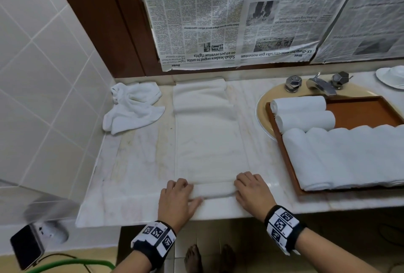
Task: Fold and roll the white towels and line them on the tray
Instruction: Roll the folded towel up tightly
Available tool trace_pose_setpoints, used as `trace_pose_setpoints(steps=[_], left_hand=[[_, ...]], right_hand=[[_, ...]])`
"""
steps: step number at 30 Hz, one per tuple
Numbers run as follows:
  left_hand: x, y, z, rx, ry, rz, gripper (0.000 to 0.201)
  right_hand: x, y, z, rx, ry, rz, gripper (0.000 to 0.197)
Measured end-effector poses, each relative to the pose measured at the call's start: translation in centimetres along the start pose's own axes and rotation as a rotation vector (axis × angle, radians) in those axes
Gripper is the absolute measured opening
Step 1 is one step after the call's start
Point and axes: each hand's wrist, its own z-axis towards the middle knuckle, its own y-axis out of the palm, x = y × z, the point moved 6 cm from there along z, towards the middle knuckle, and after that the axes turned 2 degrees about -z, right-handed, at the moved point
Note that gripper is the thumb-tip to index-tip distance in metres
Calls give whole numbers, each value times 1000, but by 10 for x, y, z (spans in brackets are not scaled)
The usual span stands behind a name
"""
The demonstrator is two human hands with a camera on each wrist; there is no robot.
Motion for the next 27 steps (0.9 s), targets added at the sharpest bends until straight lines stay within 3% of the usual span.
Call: trace_pose_setpoints(steps=[2, 5, 8, 11, 16, 18, 20, 24, 26, 27], left_hand=[[1, 0, -3, -28, 15, -14, 31], [-6, -1, -1, -20, -32, -75, 18], [-13, -3, 5, -40, -110, -162, 37], [-19, -3, 9, -69, -199, -300, 32], [-24, -1, 11, -11, -272, -334, 24], [-22, -3, 12, 54, -219, -221, 15], [-19, -1, 12, 42, -155, -115, 24], [-13, -1, 11, 58, -77, -82, 34], [-4, -4, 10, 59, -21, -99, 28], [0, -3, 8, 36, -1, -92, 35]], right_hand=[[5, -2, 7, -31, 56, 97, 16], [17, -5, 14, -126, 150, 324, 25], [26, -9, 11, -149, 216, 555, 27], [29, -6, 7, -108, 248, 675, 18], [16, 4, 9, 3, 184, 324, 17], [10, 3, 9, 72, 119, 177, 26], [5, -5, 7, 121, 58, 102, 16], [0, -8, 2, 10, 4, 64, 33], [0, -7, 4, -3, 14, 70, 26], [1, -7, 6, -15, 37, 92, 22]])
